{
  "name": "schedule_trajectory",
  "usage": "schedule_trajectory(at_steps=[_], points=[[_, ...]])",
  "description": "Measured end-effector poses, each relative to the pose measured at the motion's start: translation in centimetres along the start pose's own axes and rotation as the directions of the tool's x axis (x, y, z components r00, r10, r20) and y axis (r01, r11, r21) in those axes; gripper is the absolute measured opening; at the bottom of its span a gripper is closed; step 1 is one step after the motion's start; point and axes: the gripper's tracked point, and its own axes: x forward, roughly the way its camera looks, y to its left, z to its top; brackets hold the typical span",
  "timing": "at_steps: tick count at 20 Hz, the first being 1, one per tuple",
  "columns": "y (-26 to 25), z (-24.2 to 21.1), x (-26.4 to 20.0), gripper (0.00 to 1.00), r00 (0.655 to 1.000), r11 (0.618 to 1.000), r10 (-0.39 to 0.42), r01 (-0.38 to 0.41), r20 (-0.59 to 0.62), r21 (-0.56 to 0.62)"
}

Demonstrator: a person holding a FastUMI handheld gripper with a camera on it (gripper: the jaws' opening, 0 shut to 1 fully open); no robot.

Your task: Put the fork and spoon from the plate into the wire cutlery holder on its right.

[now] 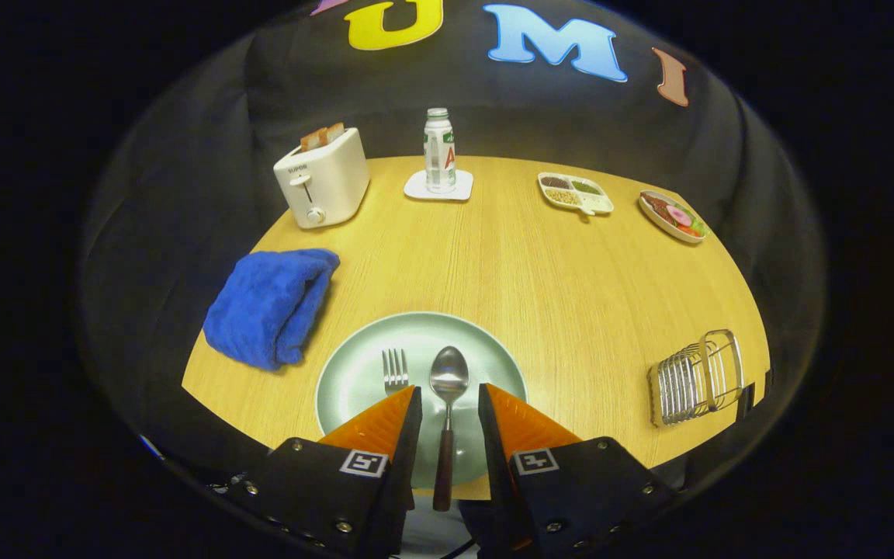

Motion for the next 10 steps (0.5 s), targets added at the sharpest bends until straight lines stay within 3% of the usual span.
schedule_trajectory(at_steps=[10], points=[[-0.7, -3.7, 2.3, 0.45, 0.987, 0.999, 0.03, -0.032, -0.161, -0.012]])
